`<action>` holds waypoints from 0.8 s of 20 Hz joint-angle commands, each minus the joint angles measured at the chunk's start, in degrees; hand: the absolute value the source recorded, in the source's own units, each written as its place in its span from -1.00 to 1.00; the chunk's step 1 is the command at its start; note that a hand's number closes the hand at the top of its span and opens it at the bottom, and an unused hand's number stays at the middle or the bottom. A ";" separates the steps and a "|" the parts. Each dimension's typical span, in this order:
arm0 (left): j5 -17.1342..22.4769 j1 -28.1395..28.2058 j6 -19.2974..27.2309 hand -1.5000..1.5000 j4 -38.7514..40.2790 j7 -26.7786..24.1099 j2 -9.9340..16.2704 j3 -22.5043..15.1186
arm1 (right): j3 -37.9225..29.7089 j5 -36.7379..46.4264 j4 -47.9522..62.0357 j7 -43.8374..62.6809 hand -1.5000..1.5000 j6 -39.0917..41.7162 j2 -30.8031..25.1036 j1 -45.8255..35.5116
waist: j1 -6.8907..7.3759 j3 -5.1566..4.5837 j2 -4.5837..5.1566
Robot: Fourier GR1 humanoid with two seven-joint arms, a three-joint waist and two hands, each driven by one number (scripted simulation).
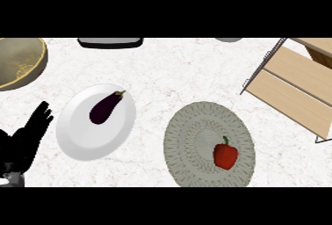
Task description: Pick the cupcake from the placemat and place it in the tiered shelf
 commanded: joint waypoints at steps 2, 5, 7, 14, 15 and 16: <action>-0.33 0.16 0.36 0.00 -1.72 1.67 -1.15 -0.46 | -3.63 0.88 7.10 -0.18 1.00 2.65 -6.18 -0.66 | 0.31 0.09 0.16; -0.54 -0.12 -0.36 0.00 -1.55 2.04 -0.52 0.43 | -3.33 2.59 8.10 -2.10 1.00 0.49 -6.54 1.98 | 0.27 0.09 0.19; -1.76 -4.51 -0.07 0.00 4.21 -0.39 -1.65 0.23 | -4.16 3.22 16.85 -5.32 1.00 -2.46 -9.19 -1.63 | 0.28 0.06 0.39; -2.14 -1.40 0.22 0.00 -2.18 2.81 -3.24 -0.48 | -8.94 2.04 25.04 -10.62 1.00 -11.69 -9.40 0.73 | 0.62 0.11 0.30; -2.87 0.25 -0.76 0.00 -1.16 -0.01 -3.39 -0.85 | -8.75 2.67 22.73 -11.69 1.00 -15.10 -6.70 5.74 | 0.50 0.11 0.30; -0.57 0.38 -4.38 0.00 3.35 -2.85 -0.67 2.60 | -8.70 2.35 25.34 -11.70 1.00 -14.34 -8.29 3.58 | 0.55 0.08 0.33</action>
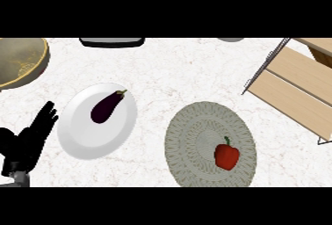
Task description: Pick the cupcake from the placemat and place it in the tiered shelf
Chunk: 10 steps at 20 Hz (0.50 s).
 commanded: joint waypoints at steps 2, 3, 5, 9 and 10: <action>0.36 -0.45 -1.01 0.00 -2.71 3.05 1.59 1.95 | -0.07 -0.13 5.17 -0.82 1.00 -3.61 -0.57 2.03 | -0.02 0.00 -0.08; 0.17 2.23 -0.77 0.00 -1.74 -0.60 0.20 1.38 | -4.23 1.31 4.22 1.33 1.00 -9.27 1.20 2.86 | 0.13 0.02 -0.04; 0.12 -0.01 -1.12 0.00 0.07 -0.12 0.80 2.17 | -5.50 1.50 9.31 -2.06 -1.00 -13.18 -0.13 4.89 | -0.08 0.02 0.07; -1.17 -1.68 -0.55 0.00 1.99 0.67 -1.12 1.38 | -2.27 0.62 10.18 -6.87 -1.00 -11.18 -1.90 9.90 | -0.41 0.00 0.01; -0.56 -0.58 -2.39 0.00 1.59 -1.23 -0.04 2.77 | 0.82 1.36 10.21 -3.78 -1.00 -9.94 -2.04 5.81 | -0.07 -0.02 -0.04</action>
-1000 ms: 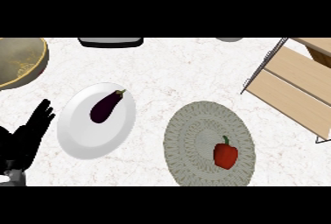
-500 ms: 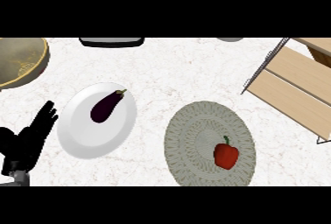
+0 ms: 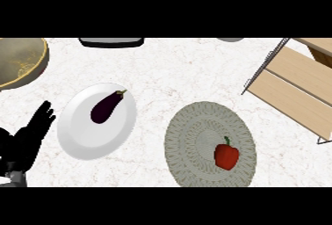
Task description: Pick the cupcake from the placemat and place it in the tiered shelf
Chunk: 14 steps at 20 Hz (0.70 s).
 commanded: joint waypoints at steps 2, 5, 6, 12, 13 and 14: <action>-0.80 -1.45 -1.32 0.00 3.90 -2.29 -0.03 1.48 | -0.52 -1.15 5.60 -6.29 -1.00 -5.50 -2.41 2.64 | -0.05 -0.03 0.02; -0.39 -0.15 -1.09 0.00 -1.01 1.45 -0.21 1.35 | 0.26 -3.24 1.45 -2.00 -1.00 -5.50 0.54 0.23 | 0.01 -0.03 -0.10; -0.78 0.12 -2.18 0.00 1.81 -1.63 0.55 2.28 | -1.36 -3.87 5.82 -5.92 -1.00 -8.50 -0.83 0.96 | 0.05 -0.03 -0.01; -1.68 0.70 -0.72 0.00 -1.07 0.33 -0.99 1.11 | -7.77 -11.84 2.59 -2.94 -1.00 -9.65 1.58 -0.98 | -0.16 -0.01 -0.14; -1.26 -1.42 -0.30 0.00 -1.21 2.65 -0.95 1.27 | -7.66 -12.92 1.97 -0.66 -1.00 -9.22 3.07 -2.02 | -0.23 -0.01 -0.15; -1.67 -0.48 0.20 0.00 -1.20 1.77 -1.64 0.95 | -12.26 -16.36 5.11 -3.05 -1.00 -7.89 -1.49 -4.24 | -0.28 0.00 -0.15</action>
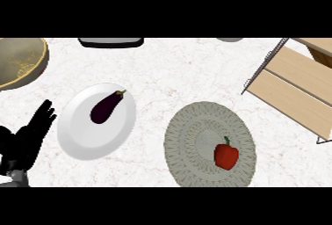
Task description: Pick the cupcake from the placemat and place it in the tiered shelf
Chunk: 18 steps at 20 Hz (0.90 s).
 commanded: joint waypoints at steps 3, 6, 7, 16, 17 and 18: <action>0.21 1.43 0.35 0.00 -3.78 2.44 -0.78 -0.04 | -8.21 -10.54 -5.28 1.47 -1.00 2.19 -0.65 1.74 | -0.46 0.02 -0.24; 0.09 1.00 -1.15 0.00 1.33 -2.10 -0.33 1.21 | -10.63 -14.63 -11.82 3.47 -1.00 2.80 -0.44 2.29 | -0.84 -0.02 -0.22; -0.88 -1.31 -0.44 0.00 3.69 -2.73 -0.26 1.27 | -10.51 -14.02 -10.93 4.77 -1.00 0.71 -1.37 -0.80 | -0.72 -0.05 -0.09; 0.06 3.95 -0.73 0.00 -1.50 0.48 -0.57 1.73 | -29.21 -30.34 -25.05 19.61 -1.00 17.69 -14.67 4.61 | -2.61 -0.02 -0.84; 1.19 3.89 -2.18 0.00 -1.34 -0.64 1.50 3.74 | -32.35 -32.13 -20.99 17.61 -1.00 19.65 -18.53 5.66 | -2.53 0.00 -0.77; 0.83 2.97 -2.04 0.00 0.79 -1.03 1.74 4.10 | -33.43 -33.89 -23.68 21.65 -1.00 20.70 -19.43 4.89 | -2.99 -0.07 -0.85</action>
